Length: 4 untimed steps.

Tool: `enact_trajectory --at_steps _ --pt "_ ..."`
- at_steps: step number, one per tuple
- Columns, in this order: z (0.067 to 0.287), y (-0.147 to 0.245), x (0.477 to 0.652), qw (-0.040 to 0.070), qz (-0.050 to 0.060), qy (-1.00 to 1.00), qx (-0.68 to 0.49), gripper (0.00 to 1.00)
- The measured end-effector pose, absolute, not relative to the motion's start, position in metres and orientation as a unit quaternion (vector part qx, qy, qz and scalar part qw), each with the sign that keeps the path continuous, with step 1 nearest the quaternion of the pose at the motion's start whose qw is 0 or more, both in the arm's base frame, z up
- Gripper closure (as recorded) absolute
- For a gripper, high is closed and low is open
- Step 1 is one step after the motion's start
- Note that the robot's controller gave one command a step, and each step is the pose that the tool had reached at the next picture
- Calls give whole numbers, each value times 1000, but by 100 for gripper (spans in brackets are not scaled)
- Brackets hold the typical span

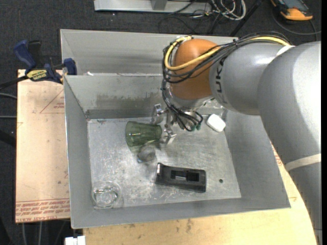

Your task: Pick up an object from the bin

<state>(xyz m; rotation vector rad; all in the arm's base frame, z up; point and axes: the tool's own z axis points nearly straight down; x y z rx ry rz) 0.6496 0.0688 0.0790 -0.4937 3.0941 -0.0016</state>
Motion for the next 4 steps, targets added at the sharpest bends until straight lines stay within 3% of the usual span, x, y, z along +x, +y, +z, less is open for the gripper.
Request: enact_trajectory --at_steps 1,2,3,4 --pt "79 69 650 4 -1 987 -158 100" --pt "120 71 643 -2 0 987 -159 100" --pt "135 73 642 -1 0 987 -159 100" --pt "118 124 616 4 -2 922 -386 100"
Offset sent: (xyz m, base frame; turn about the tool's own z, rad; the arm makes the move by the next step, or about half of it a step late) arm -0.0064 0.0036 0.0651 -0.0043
